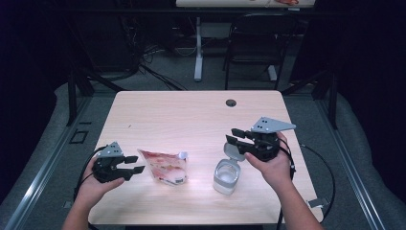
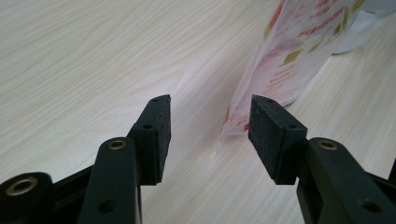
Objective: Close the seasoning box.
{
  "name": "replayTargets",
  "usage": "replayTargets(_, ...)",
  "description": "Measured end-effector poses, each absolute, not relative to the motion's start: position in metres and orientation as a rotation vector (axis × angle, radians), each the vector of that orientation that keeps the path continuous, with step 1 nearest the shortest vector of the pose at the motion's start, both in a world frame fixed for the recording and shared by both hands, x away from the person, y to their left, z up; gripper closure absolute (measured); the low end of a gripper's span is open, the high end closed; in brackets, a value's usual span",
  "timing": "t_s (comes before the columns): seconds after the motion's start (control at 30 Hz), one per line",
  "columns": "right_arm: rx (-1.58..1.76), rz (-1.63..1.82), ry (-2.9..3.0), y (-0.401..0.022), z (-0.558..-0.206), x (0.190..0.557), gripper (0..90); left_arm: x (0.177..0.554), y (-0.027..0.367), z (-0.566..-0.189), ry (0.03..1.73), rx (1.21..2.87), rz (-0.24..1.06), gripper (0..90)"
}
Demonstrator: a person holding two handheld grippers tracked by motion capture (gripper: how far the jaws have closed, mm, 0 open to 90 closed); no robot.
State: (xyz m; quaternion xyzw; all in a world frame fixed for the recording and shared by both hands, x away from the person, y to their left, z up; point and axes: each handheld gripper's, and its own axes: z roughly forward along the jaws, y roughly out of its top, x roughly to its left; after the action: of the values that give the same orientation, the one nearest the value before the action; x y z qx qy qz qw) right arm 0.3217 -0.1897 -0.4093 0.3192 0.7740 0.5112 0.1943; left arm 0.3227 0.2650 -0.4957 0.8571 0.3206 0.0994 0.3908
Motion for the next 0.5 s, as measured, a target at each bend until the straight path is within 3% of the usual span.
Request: replayTargets(0.5, 0.975, 1.376, 2.137, -0.212, -0.414, 0.33, 76.3, 0.323, 0.267, -0.495, 0.826, 2.172, 0.263, 49.5)
